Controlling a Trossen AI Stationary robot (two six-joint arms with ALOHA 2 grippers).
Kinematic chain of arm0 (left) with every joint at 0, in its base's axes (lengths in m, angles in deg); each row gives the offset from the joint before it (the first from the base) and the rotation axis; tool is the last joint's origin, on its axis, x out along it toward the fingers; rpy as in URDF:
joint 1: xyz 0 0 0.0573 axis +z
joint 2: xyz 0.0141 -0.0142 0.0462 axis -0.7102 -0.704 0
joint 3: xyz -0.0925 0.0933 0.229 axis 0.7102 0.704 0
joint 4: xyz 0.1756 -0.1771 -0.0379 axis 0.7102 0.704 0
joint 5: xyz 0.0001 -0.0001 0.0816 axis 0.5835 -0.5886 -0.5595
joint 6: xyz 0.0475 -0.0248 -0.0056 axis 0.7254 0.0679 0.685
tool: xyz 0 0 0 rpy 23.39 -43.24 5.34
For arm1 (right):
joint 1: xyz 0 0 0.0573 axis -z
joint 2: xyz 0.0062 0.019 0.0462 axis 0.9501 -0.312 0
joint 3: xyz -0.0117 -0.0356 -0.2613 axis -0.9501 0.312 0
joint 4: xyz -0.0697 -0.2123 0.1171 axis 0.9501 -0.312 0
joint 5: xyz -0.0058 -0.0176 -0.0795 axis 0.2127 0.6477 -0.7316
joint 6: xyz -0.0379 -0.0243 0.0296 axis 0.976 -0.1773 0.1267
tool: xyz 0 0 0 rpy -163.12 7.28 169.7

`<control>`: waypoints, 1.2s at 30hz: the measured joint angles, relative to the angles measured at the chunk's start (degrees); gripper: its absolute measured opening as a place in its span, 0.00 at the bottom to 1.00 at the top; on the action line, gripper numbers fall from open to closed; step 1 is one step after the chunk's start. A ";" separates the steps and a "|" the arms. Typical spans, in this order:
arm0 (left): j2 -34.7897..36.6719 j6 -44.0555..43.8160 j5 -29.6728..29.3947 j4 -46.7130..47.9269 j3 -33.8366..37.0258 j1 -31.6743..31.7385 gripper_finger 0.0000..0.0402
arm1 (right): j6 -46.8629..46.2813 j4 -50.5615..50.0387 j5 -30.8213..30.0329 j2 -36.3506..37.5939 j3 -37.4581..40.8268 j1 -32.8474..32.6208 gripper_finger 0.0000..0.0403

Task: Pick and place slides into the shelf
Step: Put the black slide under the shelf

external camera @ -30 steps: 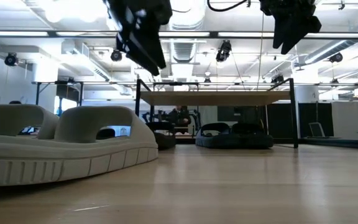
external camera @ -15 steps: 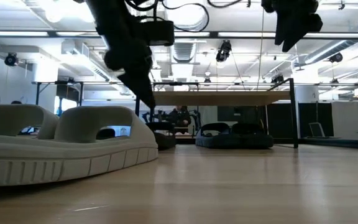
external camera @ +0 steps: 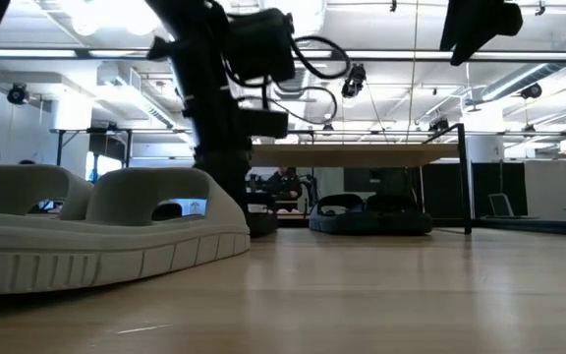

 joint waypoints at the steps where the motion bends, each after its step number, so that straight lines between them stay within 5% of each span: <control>1: -0.33 0.59 0.03 -0.69 0.00 0.63 0.00 | 0.02 0.02 0.00 0.00 0.00 0.04 0.49; 10: -0.39 2.45 -12.17 -3.47 0.00 5.75 0.00 | 0.02 0.04 -0.46 -0.02 0.00 0.04 0.49; 17: 3.18 0.38 -2.51 -4.01 -0.40 4.64 0.00 | 0.02 0.02 -0.59 -0.02 0.00 0.04 0.49; 24: 10.89 -7.19 -1.70 -1.86 -1.62 -3.05 0.00 | 0.04 -0.25 -0.09 -0.02 0.00 0.04 0.49; 27: 16.15 -15.02 -3.61 7.08 -1.83 -4.91 0.00 | 0.08 -0.85 -0.07 -0.02 0.00 0.04 0.49; 33: 26.12 -46.66 -8.07 39.14 -2.40 -4.76 0.00 | 0.26 -1.05 -0.04 0.00 0.00 0.04 0.49; 36: 30.00 -56.78 -12.72 47.65 0.65 -4.01 0.00 | 0.28 -1.03 -0.95 -0.02 0.00 0.07 0.49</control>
